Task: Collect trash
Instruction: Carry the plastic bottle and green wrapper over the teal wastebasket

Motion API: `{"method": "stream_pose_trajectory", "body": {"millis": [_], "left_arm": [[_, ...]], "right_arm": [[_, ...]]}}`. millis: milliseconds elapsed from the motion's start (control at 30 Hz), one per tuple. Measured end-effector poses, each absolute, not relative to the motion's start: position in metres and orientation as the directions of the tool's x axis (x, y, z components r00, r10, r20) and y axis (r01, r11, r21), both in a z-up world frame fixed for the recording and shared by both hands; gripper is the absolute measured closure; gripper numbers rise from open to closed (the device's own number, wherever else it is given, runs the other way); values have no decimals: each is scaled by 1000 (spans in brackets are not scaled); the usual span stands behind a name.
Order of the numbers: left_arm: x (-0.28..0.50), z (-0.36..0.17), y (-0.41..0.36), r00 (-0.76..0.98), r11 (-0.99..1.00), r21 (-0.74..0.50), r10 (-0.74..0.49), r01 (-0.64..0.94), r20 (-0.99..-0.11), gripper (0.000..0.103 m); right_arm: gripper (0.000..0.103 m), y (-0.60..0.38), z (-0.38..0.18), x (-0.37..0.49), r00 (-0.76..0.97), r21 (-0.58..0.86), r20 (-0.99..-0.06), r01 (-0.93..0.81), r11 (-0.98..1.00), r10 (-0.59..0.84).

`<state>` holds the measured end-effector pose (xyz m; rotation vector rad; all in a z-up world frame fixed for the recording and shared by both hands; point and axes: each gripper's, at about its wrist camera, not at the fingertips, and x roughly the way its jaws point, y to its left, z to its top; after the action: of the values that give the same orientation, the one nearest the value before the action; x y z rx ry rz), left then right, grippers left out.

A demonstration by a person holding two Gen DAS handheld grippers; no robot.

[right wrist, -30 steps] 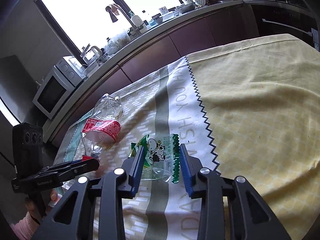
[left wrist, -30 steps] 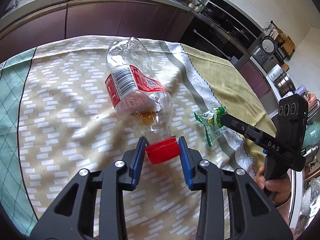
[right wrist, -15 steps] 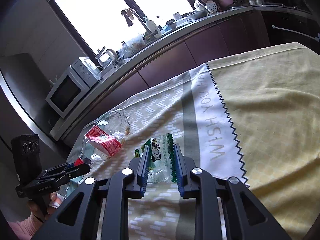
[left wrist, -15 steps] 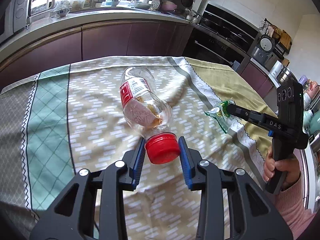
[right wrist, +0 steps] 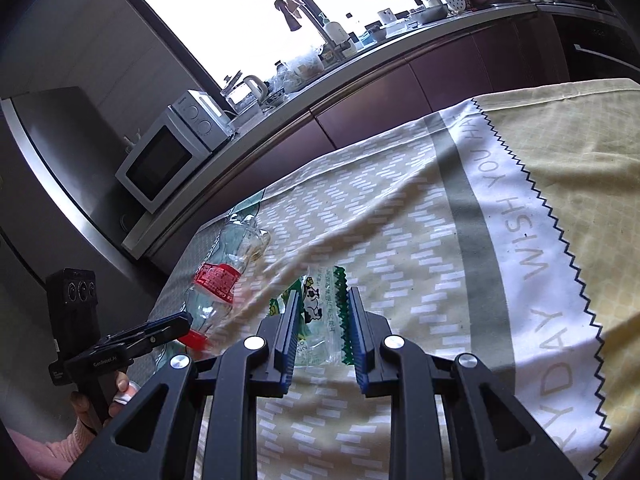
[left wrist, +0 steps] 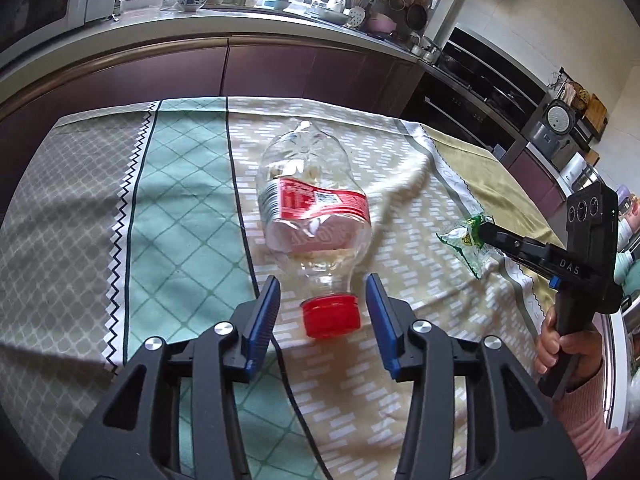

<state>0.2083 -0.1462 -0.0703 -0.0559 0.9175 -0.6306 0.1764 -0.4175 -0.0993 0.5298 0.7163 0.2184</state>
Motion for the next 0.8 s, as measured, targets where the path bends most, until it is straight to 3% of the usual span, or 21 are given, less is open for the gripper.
{"method": "stream_pose_trajectory", "body": {"millis": [67,200,333,800], "left_arm": [[210,-74,-148,426,813,-318,-539,487,-727,53],[216,-83,-153,393,807,-345,-549,480,-737,55],[220,-90,-157,344,784,-392,-581,482,-738,71],[202,-69,-123,442,808,-342,-560,481,-701,71]], "right_arm": [[81,-414,-100,178,736,533,-568,-11,846,368],[81,-411,-101,180,733,536,-571,-8,844,370],[81,-407,-102,182,728,536,-575,-9,844,373],[81,-385,-98,189,721,545,-556,-58,836,413]]}}
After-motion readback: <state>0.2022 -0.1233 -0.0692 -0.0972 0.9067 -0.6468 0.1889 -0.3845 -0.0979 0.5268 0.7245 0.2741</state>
